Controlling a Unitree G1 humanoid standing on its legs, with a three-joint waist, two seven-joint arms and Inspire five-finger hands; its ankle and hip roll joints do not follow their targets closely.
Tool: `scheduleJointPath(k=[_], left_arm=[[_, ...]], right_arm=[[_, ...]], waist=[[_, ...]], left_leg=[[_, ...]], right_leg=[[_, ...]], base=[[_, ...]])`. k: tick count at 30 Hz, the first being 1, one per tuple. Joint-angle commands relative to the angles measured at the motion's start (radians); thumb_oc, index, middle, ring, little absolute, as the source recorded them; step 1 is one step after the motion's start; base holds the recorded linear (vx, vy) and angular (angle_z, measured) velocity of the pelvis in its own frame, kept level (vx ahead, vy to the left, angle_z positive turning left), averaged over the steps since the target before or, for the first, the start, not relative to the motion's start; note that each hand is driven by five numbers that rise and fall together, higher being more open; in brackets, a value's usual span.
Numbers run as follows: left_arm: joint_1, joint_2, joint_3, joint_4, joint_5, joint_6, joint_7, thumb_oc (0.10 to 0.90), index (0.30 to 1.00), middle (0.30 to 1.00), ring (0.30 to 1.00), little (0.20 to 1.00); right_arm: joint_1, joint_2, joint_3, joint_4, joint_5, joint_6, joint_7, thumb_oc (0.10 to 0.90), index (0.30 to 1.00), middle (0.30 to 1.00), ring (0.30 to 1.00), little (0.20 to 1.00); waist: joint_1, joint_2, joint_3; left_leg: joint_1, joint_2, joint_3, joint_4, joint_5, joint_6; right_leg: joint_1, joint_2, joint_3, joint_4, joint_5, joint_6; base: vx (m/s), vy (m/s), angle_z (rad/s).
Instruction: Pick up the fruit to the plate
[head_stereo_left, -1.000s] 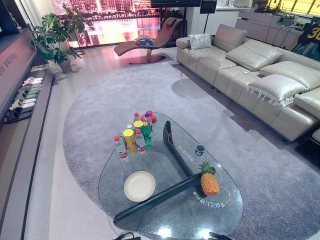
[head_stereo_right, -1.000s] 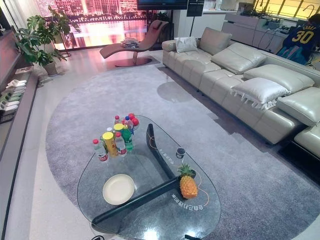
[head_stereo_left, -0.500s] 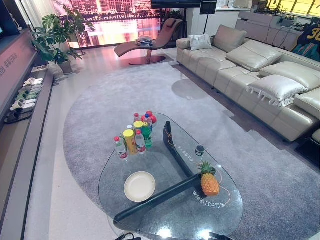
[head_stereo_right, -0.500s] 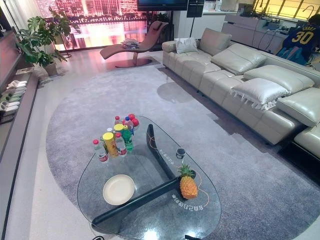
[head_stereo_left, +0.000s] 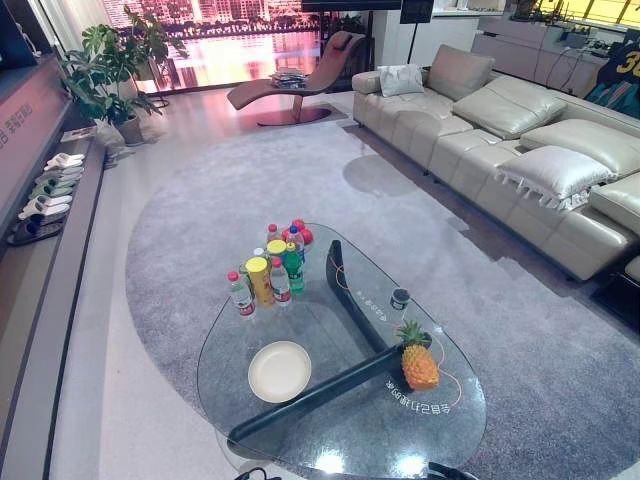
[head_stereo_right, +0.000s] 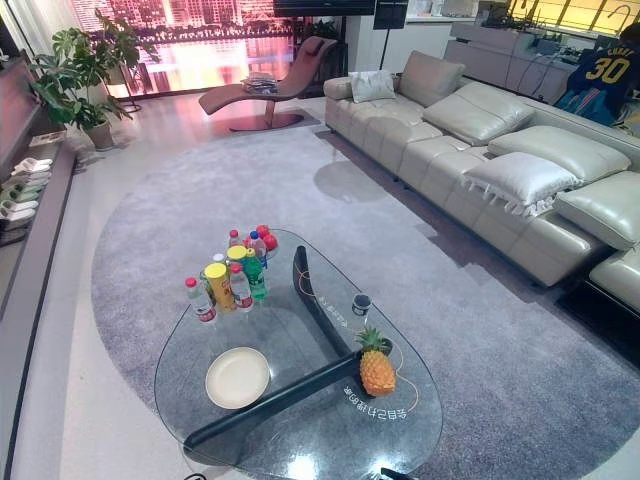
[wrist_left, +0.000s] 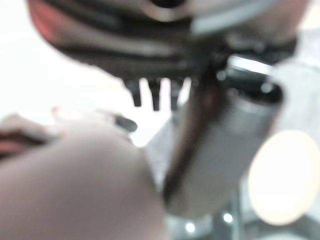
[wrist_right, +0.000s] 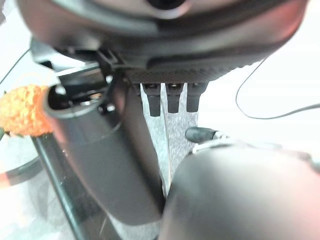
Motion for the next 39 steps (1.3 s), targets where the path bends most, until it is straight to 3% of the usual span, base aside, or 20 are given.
scheduleJointPath(k=[1, 11, 19, 24, 34, 39], left_arm=[[-0.072, 0.015, 0.005, 0.046, -0.031, -0.020, -0.014, 0.800, 0.900, 0.900, 0.900, 0.900], [-0.096, 0.065, -0.024, -0.013, -0.119, -0.030, -0.023, 0.800, 0.900, 0.900, 0.900, 0.900], [-0.083, 0.102, -0.029, -0.065, -0.165, -0.046, -0.037, 0.800, 0.900, 0.900, 0.900, 0.900], [-0.085, 0.124, -0.030, -0.101, -0.207, -0.046, -0.049, 0.800, 0.900, 0.900, 0.900, 0.900], [-0.095, 0.141, -0.051, -0.183, -0.253, -0.034, -0.046, 0.800, 0.900, 0.900, 0.900, 0.900], [-0.115, 0.141, -0.070, -0.214, -0.289, -0.036, -0.039, 0.800, 0.900, 0.900, 0.900, 0.900]], right_arm=[[-0.068, -0.047, -0.008, 0.018, 0.000, -0.057, -0.096, 0.800, 0.900, 0.900, 0.900, 0.900], [-0.131, -0.106, -0.023, -0.207, 0.075, -0.175, -0.281, 0.800, 0.900, 0.900, 0.900, 0.900], [-0.152, -0.161, -0.039, -0.443, 0.110, -0.210, -0.342, 0.800, 0.900, 0.900, 0.900, 0.900], [-0.185, -0.209, -0.045, -0.599, 0.157, -0.198, -0.360, 0.800, 0.900, 0.900, 0.900, 0.900], [-0.308, -0.285, -0.106, -0.790, 0.211, -0.249, -0.418, 0.800, 0.900, 0.900, 0.900, 0.900], [-0.395, -0.296, -0.098, -0.844, 0.181, -0.230, -0.490, 0.800, 0.900, 0.900, 0.900, 0.900]], waist=[[0.007, -0.038, 0.056], [0.020, -0.064, 0.159], [0.022, -0.066, 0.235], [0.023, -0.070, 0.284], [0.040, -0.049, 0.382], [0.043, -0.039, 0.426]], left_leg=[[-0.032, -0.032, -0.003, 0.050, -0.054, -0.016], [-0.164, -0.031, -0.016, 0.153, -0.066, -0.001], [-0.229, -0.027, -0.018, 0.183, -0.066, 0.007], [-0.294, -0.030, -0.008, 0.245, -0.075, 0.009], [-0.407, -0.044, -0.020, 0.340, -0.090, 0.020], [-0.457, -0.047, -0.016, 0.376, -0.094, 0.022]], right_leg=[[0.006, -0.037, -0.002, 0.068, -0.012, 0.046], [-0.125, -0.029, 0.008, 0.167, -0.024, 0.040], [-0.198, -0.022, -0.009, 0.225, -0.031, 0.044], [-0.248, -0.025, -0.018, 0.257, -0.031, 0.044], [-0.348, -0.016, -0.036, 0.347, -0.053, 0.027], [-0.392, -0.015, -0.042, 0.374, -0.058, 0.014]], base=[[-0.02, -0.036, 0.00], [-0.09, -0.054, -0.02], [-0.06, -0.044, 0.00], [-0.08, -0.029, 0.03], [-0.03, -0.001, 0.01], [-0.02, 0.015, 0.01]])
